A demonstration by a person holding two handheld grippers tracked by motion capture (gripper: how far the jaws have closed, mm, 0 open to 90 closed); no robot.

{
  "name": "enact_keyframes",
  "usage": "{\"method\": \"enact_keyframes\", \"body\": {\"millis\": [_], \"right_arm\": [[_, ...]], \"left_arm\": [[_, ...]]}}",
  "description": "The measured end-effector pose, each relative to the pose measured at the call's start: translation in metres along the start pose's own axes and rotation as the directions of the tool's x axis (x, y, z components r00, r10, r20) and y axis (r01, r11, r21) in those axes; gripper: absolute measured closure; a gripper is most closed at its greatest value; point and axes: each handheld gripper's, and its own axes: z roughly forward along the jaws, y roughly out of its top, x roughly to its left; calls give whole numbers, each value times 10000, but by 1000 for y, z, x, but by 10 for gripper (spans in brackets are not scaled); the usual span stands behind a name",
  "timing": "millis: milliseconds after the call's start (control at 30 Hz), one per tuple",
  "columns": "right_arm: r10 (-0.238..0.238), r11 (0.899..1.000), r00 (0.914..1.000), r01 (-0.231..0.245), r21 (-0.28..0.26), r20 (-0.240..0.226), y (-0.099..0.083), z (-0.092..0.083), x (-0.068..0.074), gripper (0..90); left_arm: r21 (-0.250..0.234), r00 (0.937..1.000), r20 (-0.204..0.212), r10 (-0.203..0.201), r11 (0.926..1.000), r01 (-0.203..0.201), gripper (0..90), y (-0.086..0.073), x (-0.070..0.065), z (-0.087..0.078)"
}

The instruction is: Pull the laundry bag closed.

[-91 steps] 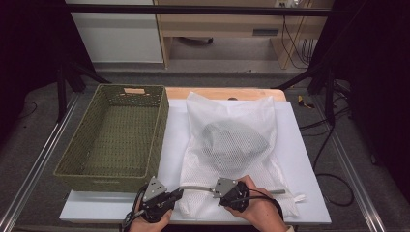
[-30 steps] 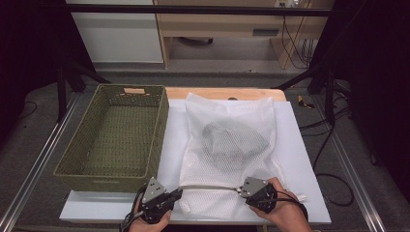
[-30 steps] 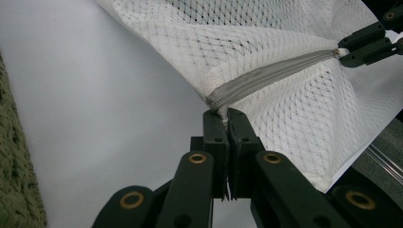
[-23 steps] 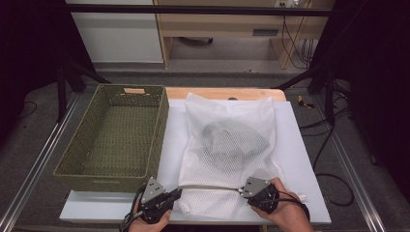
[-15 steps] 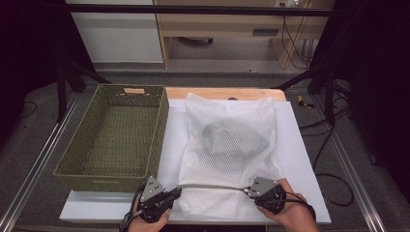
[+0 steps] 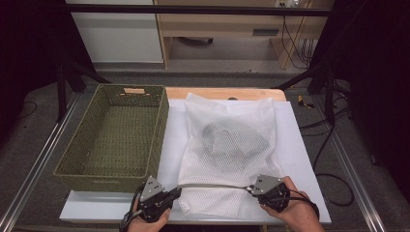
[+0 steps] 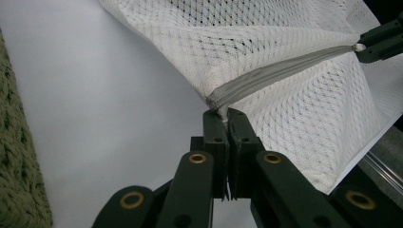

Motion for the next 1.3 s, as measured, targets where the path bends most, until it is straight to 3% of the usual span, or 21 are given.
{"method": "enact_keyframes", "body": {"millis": [333, 433, 533, 600, 733, 933, 1067, 1300], "right_arm": [[91, 9995, 9986, -75, 295, -519, 5, -5, -10, 817], [205, 9985, 9984, -177, 511, -533, 4, -5, -13, 817], [289, 9973, 9984, -255, 690, -489, 3, -6, -16, 817], [299, 9967, 9988, -268, 768, -394, 2, -5, -17, 817], [209, 9970, 9994, -188, 756, -282, 2, -5, -19, 816], [-367, 9950, 9992, 348, 932, 184, 2, -7, -12, 817], [-251, 9959, 9987, 212, 882, 433, -4, -12, -7, 817], [-51, 9963, 9977, -7, 859, 672, -16, -21, -8, 817]], "left_arm": [[-23, 9992, 326, -242, 9997, 242, 882, -1, 2, 0], [-58, 9940, 833, -706, 9974, 714, 882, -2, 5, 0], [-52, 9919, 1015, -768, 9970, 778, 882, -2, 5, 2], [-34, 9951, 823, -555, 9984, 559, 882, -2, 6, 1], [-86, 9954, 710, -636, 9979, 644, 881, -3, 9, 0], [-141, 9999, 86, -53, 9999, 54, 881, -2, 0, 1], [-134, 9997, -95, 224, 9997, -225, 882, -2, -4, 1], [-187, 9998, -51, 182, 9997, -183, 882, -1, -1, 0]]}}
